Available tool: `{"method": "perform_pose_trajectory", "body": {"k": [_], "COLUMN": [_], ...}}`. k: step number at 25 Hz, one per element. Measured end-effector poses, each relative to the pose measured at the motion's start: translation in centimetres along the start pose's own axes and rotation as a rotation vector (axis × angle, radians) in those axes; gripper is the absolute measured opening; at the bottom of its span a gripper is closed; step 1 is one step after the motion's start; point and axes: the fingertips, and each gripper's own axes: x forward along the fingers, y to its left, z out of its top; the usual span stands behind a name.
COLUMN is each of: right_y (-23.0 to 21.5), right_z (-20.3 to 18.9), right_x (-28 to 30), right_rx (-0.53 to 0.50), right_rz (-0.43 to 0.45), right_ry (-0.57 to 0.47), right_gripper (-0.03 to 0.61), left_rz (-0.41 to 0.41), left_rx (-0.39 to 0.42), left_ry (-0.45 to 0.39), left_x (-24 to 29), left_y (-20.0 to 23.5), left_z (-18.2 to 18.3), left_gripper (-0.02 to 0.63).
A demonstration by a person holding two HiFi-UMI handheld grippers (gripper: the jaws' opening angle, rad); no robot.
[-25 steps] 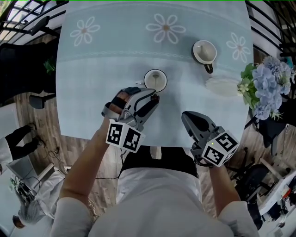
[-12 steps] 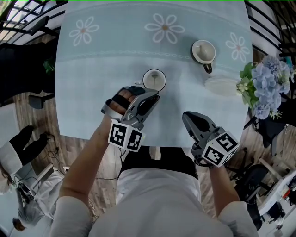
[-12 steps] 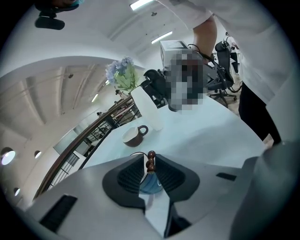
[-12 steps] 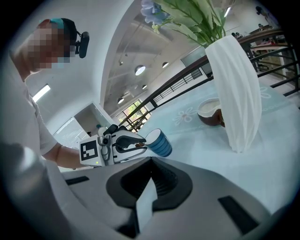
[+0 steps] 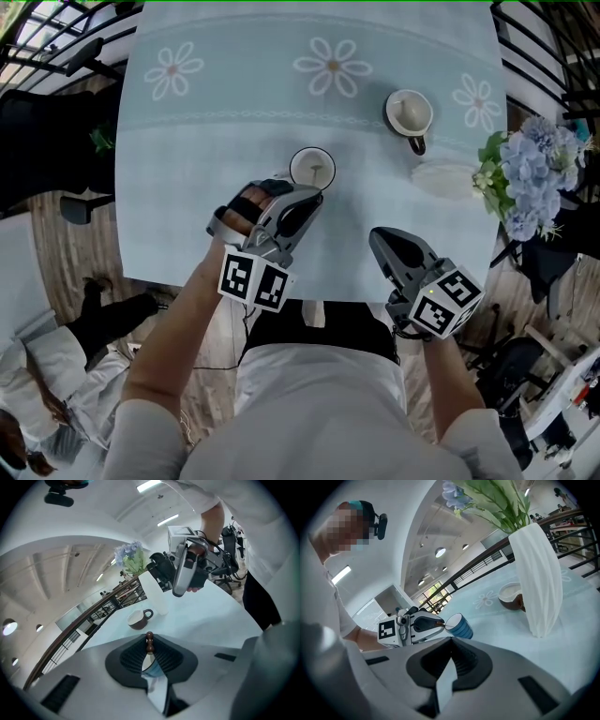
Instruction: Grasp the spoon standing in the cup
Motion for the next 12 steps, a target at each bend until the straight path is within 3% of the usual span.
{"method": "perform_pose_trajectory", "body": {"k": [9, 12], "right_y": [1.0, 1.6], "right_z": [1.7, 2.3], "right_x": [-0.3, -0.4], "right_rx": [-0.041, -0.054], "right_rz": [0.008, 0.010], "right_ry": [-0.027, -0.037], "right_gripper": [0.020, 0.020], "left_rz": [0.034, 0.047], "left_rx": [-0.095, -0.164], "left_ry": [-0.032, -0.055], "left_x": [-1.4, -2.3], "left_y": [1.9, 2.9], "left_z": [1.3, 2.0], "left_gripper": [0.054, 0.054]}}
